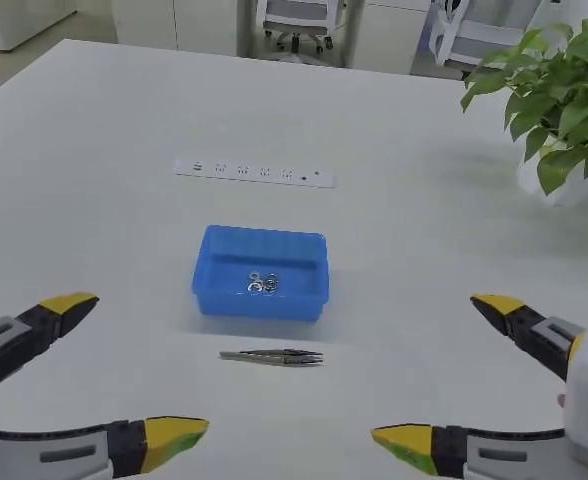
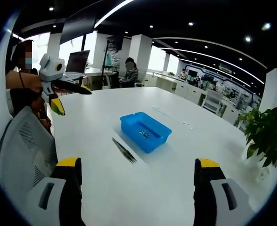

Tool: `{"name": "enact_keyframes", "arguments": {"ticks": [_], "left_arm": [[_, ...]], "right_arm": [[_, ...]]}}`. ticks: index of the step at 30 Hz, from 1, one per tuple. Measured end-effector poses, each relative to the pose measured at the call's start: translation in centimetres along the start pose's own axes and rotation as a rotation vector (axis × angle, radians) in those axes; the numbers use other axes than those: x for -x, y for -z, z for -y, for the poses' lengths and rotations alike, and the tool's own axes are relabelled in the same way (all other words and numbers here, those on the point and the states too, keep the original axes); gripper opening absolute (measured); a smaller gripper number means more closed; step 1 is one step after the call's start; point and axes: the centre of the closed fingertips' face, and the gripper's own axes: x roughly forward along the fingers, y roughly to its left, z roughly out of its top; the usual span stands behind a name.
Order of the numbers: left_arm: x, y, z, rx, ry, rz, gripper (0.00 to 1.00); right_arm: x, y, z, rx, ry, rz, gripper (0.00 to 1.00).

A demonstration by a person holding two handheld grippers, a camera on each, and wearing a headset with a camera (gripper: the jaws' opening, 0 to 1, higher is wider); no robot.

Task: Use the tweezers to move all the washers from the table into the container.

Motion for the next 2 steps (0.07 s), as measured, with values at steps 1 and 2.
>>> {"name": "enact_keyframes", "arguments": {"ticks": [1,2], "left_arm": [[0.06,0.04,0.04,0.001,0.000,0.000,1.00],[0.16,0.05,0.16,0.004,0.003,0.002,1.00]], "right_arm": [[0.02,-0.06,0.02,-0.005,0.003,0.001,1.00],[0.07,-0.33,0.00,-0.020,0.006,0.009,1.00]]}}
